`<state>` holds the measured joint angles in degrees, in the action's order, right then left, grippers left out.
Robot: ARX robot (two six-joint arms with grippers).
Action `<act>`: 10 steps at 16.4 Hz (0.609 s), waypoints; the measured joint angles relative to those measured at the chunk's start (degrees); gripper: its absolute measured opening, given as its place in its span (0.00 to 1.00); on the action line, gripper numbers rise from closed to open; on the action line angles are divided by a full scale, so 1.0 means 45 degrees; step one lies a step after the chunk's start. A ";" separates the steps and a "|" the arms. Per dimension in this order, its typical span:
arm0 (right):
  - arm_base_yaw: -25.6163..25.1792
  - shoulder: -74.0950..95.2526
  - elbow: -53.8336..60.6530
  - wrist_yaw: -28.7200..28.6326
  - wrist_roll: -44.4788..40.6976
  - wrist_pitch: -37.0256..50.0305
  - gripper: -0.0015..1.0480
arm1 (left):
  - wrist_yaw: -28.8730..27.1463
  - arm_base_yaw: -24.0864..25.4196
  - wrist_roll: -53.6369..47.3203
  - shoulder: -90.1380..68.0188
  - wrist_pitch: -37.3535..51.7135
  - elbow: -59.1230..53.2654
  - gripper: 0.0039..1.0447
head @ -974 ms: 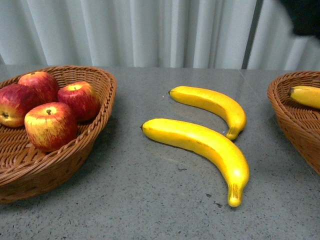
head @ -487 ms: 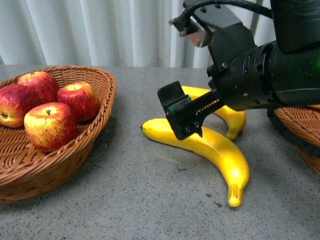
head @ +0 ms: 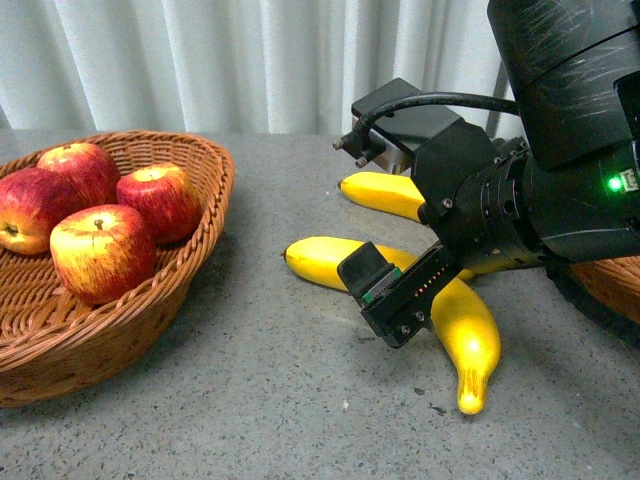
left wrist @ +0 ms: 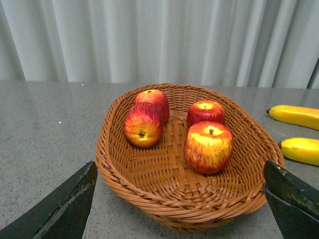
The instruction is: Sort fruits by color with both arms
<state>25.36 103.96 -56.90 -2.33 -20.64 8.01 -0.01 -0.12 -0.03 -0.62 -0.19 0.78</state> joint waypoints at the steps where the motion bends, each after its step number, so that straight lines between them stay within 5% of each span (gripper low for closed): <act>1: 0.0005 0.0044 0.0000 -0.0005 -0.0068 -0.0189 0.94 | 0.0000 0.0000 0.0000 0.0000 0.0000 0.0000 0.94; 5: 0.0107 0.0165 0.0369 -0.0058 -0.0826 -0.0500 0.94 | 0.0000 0.0000 0.0000 0.0000 0.0000 0.0000 0.94; 8: 0.0199 0.0160 0.0520 -0.0170 -0.1175 -0.0238 0.63 | 0.0000 0.0000 0.0000 0.0000 0.0000 0.0000 0.94; 10: 0.0199 0.0151 0.0520 -0.0180 -0.1200 -0.0223 0.56 | 0.0000 0.0000 0.0000 0.0000 0.0000 0.0000 0.94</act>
<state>26.26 104.64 -54.57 -3.14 -26.04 7.01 -0.01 -0.12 -0.03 -0.62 -0.19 0.78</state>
